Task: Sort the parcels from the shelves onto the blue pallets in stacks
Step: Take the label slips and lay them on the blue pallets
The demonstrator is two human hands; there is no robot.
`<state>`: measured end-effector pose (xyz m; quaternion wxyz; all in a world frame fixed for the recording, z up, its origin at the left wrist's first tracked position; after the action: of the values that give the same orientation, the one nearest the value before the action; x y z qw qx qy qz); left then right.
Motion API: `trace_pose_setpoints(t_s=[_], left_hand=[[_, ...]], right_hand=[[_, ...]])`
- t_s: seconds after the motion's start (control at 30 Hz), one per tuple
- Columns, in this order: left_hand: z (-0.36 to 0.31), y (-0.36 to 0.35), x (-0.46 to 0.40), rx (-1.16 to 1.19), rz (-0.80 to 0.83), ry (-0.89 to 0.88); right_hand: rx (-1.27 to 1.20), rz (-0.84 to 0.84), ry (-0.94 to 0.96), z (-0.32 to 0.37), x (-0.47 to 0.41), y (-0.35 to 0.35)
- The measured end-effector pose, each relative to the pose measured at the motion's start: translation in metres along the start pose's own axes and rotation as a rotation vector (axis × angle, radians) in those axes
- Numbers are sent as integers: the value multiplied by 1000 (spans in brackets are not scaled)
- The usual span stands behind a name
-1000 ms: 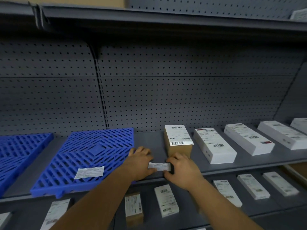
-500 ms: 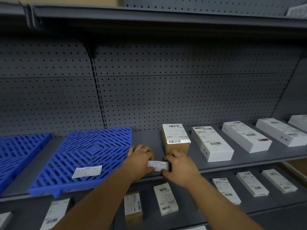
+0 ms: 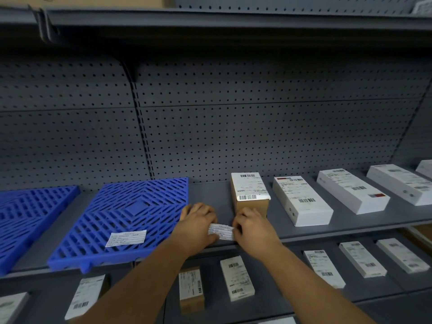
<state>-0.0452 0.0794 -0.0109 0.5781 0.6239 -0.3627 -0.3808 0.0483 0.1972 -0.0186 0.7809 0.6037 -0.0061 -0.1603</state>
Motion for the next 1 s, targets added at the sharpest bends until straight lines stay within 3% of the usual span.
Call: trace_pose_setpoints(t_s=[0.4,0.77,0.9,1.0], left_hand=[[0,2,0,-96,-9,-44],[-11,23,20,-141,-262,-169],[-14,29,29,-130,-282,-144],[-15,36,38,-99,-301,-88]], right_hand=[[-288,91,-41,-5,-10,4],[-464,193,-113,0,-3,11],[-440,155,-57,6,7,19],[-285,84,29,15,19,25]])
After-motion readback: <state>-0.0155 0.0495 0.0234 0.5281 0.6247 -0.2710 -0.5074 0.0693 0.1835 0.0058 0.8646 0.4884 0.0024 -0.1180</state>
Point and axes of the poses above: each hand's wrist, its own x-axis away from the middle knuckle, its own y-axis out of the back of the hand, z = x × y, the point moved 6 cm from there along -x, towards the middle knuckle, and after that the axes turned 10 degrees about z, right-handed, at the moved point
